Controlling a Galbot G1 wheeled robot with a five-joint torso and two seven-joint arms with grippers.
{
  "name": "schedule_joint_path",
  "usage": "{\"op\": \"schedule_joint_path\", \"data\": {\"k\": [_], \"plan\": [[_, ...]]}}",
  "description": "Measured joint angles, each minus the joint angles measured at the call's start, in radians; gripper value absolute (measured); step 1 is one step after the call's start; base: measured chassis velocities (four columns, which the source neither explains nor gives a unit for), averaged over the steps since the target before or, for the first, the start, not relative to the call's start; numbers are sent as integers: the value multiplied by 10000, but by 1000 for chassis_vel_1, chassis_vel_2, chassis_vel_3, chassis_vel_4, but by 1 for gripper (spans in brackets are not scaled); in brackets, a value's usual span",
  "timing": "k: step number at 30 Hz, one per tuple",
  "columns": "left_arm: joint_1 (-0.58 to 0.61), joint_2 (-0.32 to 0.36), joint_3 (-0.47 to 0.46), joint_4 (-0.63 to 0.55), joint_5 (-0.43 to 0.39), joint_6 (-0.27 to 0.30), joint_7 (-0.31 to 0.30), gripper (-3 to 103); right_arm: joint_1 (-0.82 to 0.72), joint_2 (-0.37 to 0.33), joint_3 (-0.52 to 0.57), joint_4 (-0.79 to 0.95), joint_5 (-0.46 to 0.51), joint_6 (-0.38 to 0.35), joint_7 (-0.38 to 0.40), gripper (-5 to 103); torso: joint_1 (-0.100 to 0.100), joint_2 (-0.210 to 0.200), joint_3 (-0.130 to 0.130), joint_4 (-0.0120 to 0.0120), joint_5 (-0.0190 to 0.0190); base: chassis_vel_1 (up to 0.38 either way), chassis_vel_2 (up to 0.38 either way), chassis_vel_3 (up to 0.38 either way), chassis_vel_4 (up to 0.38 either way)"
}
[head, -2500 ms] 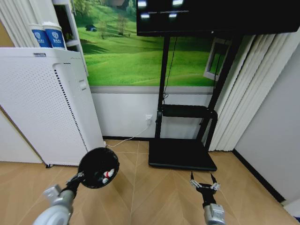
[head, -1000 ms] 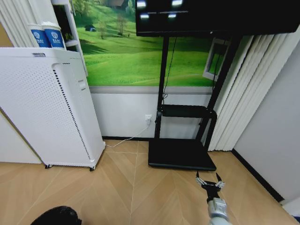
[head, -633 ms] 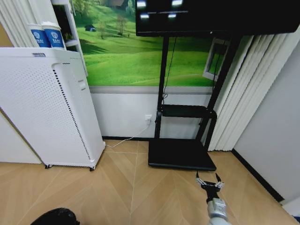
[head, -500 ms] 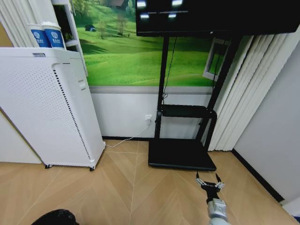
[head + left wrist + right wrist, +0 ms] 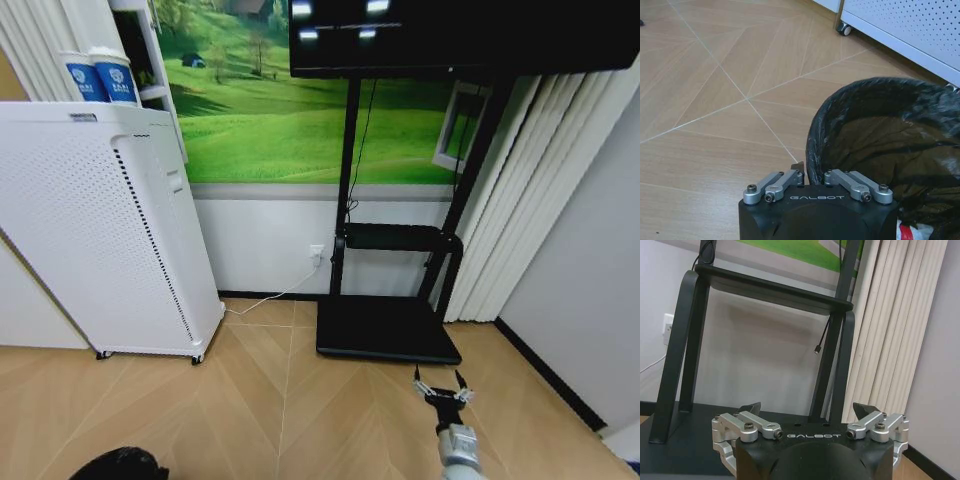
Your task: Pick up the trash bin and place the garbage on the floor into it.
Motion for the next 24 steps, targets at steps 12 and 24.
{"op": "schedule_joint_path", "data": {"k": [12, 24], "plan": [[234, -144, -173, -86, 304, -237, 122, 57, 156, -2, -94, -163, 63, -31, 14, 100, 0, 0, 0, 5, -1, 0, 0, 0, 0], [97, 125, -517, -1083, 3696, -2649, 5302, 98, -682, -134, 48, 899, 555, -563, -1677, 100, 0, 0, 1, 3, -1, 0, 0, 0, 0]]}}
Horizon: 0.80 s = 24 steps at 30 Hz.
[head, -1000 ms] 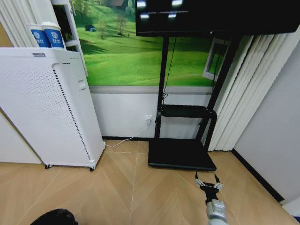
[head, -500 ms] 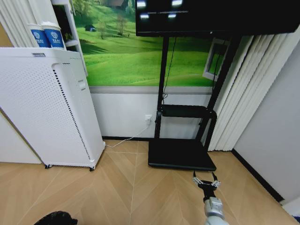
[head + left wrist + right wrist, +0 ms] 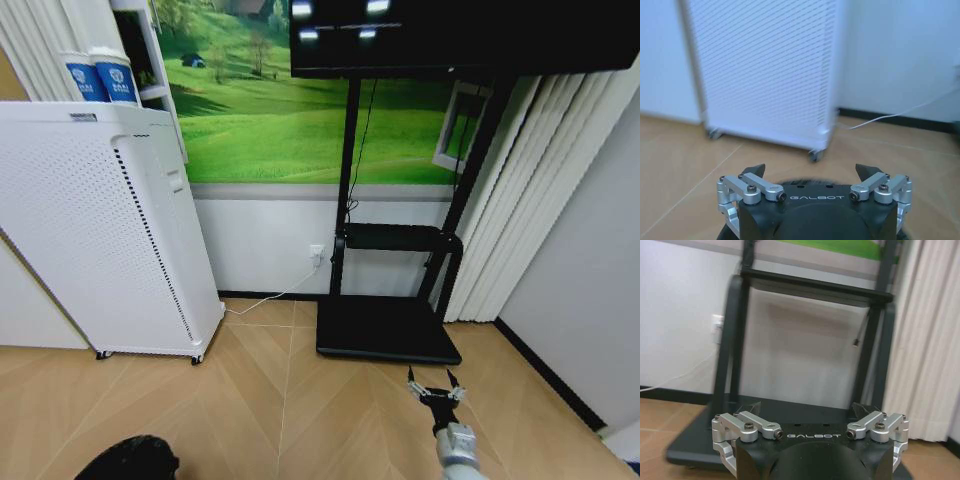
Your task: Pick up the trash bin and place the garbage on the floor into it.
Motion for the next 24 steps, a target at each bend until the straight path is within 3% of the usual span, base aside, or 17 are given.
{"op": "schedule_joint_path", "data": {"k": [1, 7, 15, 17, 19, 21, 24], "plan": [[-114, 155, -9, -315, 290, 51, 393, 100, -191, -13, -11, 348, 75, -112, -197, 100, 0, 0, 0, -4, 1, 0, 0, 0, 0], [-412, 295, 344, -763, 594, 544, 454, 100, -355, 30, -57, 731, 202, -263, -110, 100, 0, 0, 0, 0, 1, 0, 0, 0, 0], [-1241, 672, 1020, -1256, 699, 1306, -840, 100, -789, 14, 194, 1317, 584, -712, 321, 100, 0, 0, 0, 0, 0, 0, 0, 0, 0], [-1804, 920, 1842, -1630, 1190, 1672, -1471, 100, -1265, 85, 198, 2099, 901, -1141, 364, 100, 0, 0, 0, -2, 3, 0, 0, 0, 0], [-1980, 1008, 2129, -1691, 1443, 1734, -1635, 100, -1427, 110, 176, 2358, 942, -1251, 383, 100, 0, 1, 0, -1, -3, 0, 0, 0, 0], [-2486, 1194, 3001, -1825, 2317, 1771, -1988, 100, -1844, 239, 16, 2995, 739, -1513, 450, 100, 1, 0, 0, -6, 2, 0, 0, 0, 0], [-2585, 1181, 3432, -1955, 2730, 1747, -2056, 100, -1986, 330, -125, 3270, 502, -1608, 492, 100, 0, 0, 0, -5, -3, 0, 0, 0, 0]]}}
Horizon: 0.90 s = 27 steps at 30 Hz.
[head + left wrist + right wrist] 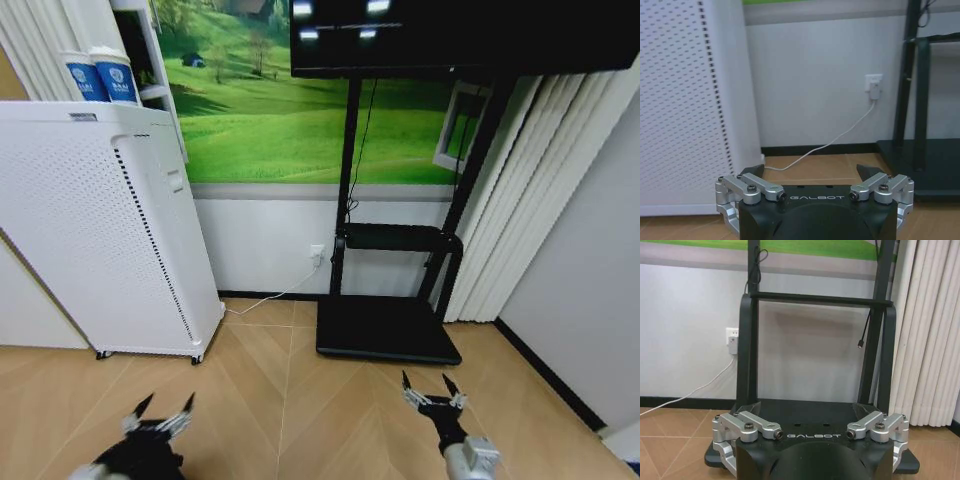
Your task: Pick up the trash bin and place the garbage on the floor into it.
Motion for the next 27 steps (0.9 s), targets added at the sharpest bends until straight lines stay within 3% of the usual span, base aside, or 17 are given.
{"op": "schedule_joint_path", "data": {"k": [2, 6, 11, 20, 27], "plan": [[14, -16, 611, -186, 366, -126, -149, 100, -173, 124, -220, 151, -383, -33, 59, 100, 0, 0, 0, 14, 7, 0, 0, 0, 0], [-31, 174, 1311, -403, 560, -237, -169, 100, -519, 391, -521, 145, -1117, 394, -95, 100, 0, 0, 0, 6, 6, 0, 0, 0, 0], [39, 211, 1478, -933, 567, -216, -165, 100, -790, 675, -679, 244, -1666, 1033, -262, 100, 0, 0, -1, 4, 6, 0, 0, 0, 0], [544, 40, 801, -1818, 332, -297, -177, 100, -688, 634, -233, 642, -1690, 1261, 9, 100, 0, 0, 0, 6, 3, 0, 0, 0, 0], [696, 93, -410, -1907, -319, -290, -154, 100, -586, 257, 564, 615, -1292, 1398, 54, 100, 0, 0, 0, 3, 5, 0, 0, 0, 0]]}}
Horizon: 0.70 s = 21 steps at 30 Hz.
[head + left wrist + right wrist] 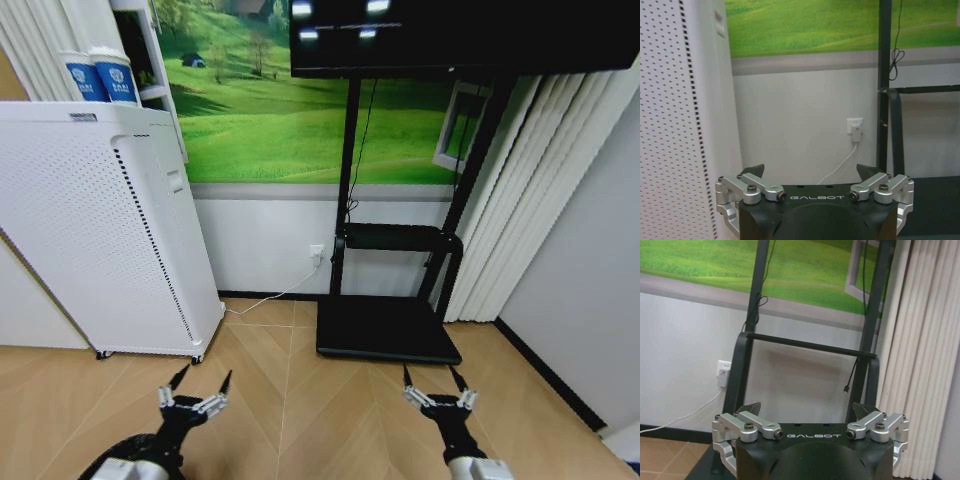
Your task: Pick up the trash bin and place the garbage on the floor into it.
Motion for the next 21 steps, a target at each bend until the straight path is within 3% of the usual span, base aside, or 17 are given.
{"op": "schedule_joint_path", "data": {"k": [8, 21], "plan": [[-29, 2, -982, 398, -971, 126, 231, 100, 312, -270, 773, -177, 636, -137, -324, 100, 0, 0, 0, 3, -1, 0, 0, 0, 0], [-102, -58, -643, 417, -892, 283, 243, 100, 330, -243, 628, -97, 687, -459, -395, 100, 0, 0, 0, 2, -1, 0, 0, 0, 0]]}}
